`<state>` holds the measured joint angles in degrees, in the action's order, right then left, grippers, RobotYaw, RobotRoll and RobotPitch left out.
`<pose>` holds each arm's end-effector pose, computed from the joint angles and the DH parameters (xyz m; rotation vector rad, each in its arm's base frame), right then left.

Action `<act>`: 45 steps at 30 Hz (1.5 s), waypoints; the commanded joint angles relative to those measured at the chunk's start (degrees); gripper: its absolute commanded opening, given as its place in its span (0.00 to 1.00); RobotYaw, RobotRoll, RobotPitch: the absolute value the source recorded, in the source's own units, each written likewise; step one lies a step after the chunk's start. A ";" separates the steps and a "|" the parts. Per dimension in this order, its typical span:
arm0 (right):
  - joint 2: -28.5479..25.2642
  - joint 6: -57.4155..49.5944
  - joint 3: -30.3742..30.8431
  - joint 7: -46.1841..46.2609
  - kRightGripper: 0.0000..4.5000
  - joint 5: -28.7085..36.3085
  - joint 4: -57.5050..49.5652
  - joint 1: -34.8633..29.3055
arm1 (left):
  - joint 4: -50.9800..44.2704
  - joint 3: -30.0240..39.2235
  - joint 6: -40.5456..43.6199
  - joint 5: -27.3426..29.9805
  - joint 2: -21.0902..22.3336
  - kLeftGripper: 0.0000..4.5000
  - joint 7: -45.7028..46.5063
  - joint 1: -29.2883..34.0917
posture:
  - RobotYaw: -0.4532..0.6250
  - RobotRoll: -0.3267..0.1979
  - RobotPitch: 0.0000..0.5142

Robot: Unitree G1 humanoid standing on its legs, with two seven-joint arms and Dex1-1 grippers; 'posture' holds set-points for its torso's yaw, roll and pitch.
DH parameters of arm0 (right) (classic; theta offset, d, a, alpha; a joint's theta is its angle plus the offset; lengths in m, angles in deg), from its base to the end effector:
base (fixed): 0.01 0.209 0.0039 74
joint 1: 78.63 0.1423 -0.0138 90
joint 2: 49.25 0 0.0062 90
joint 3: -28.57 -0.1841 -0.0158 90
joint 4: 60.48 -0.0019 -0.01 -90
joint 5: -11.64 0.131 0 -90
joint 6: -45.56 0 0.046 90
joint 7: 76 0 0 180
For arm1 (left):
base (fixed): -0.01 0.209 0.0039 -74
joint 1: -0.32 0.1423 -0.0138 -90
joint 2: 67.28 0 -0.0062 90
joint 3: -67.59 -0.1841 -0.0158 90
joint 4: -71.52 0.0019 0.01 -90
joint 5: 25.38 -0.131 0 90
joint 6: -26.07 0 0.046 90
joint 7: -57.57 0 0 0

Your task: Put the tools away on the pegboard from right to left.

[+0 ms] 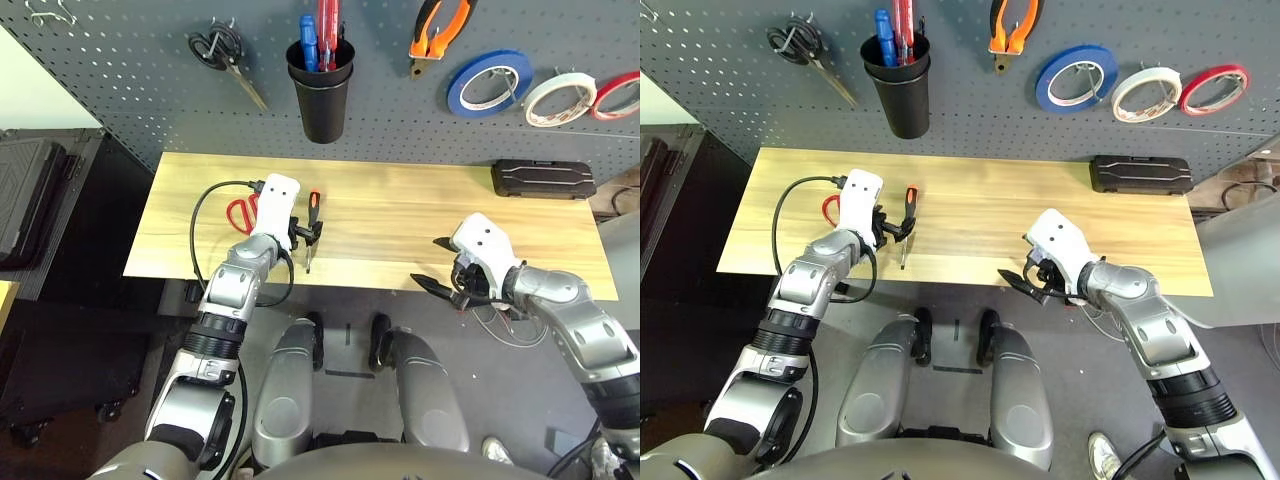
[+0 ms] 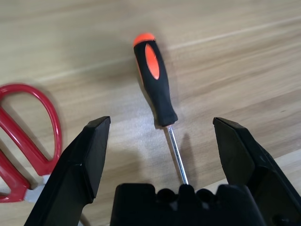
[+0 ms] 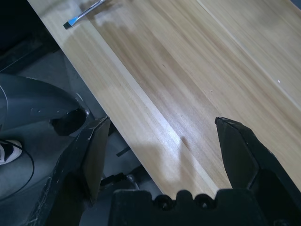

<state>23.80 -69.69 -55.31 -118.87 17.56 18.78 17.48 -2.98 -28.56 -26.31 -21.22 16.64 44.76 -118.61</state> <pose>0.2130 -0.2211 0.0958 -0.4020 0.3585 0.7941 0.2830 0.1430 0.0818 0.1490 0.4634 -0.3426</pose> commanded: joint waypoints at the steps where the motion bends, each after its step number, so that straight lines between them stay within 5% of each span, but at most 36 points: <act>1: 0.25 0.19 1.08 0.33 0.99 -0.17 0.68 -1.48 | 5.22 0.19 1.49 -1.21 -1.25 1.00 1.43 -2.63 | 0.46 0.62 0.73; 21: 1.75 -0.59 3.22 2.85 0.99 -0.79 -0.72 -1.45 | 35.51 2.55 -6.65 -3.97 -6.14 1.00 5.02 -16.93 | 0.42 0.62 0.79; 25: 2.01 -0.75 3.53 3.21 1.00 -0.92 -0.75 -1.03 | 39.39 3.31 -8.13 -3.88 -6.06 0.79 4.87 -18.60 | 0.42 0.62 0.80; 32: 2.06 -0.48 3.36 3.07 1.00 -0.88 0.14 -0.36 | 38.60 3.69 -6.16 -3.81 -6.14 0.19 4.04 -18.36 | 0.44 0.62 0.79; 38: 1.95 0.88 3.15 2.63 1.00 -1.04 2.15 1.01 | 29.51 3.66 -1.13 -3.21 -6.09 0.15 3.32 -15.46 | 0.46 0.62 0.75; 45: 2.87 4.82 3.57 0.99 1.00 -0.53 5.62 4.35 | 4.88 6.42 10.59 -0.21 -5.90 0.15 4.32 -5.96 | 0.51 0.62 0.68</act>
<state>26.38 -65.89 -52.63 -116.95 16.74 23.34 22.42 6.89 -22.71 -18.96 -22.50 11.09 48.54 -126.64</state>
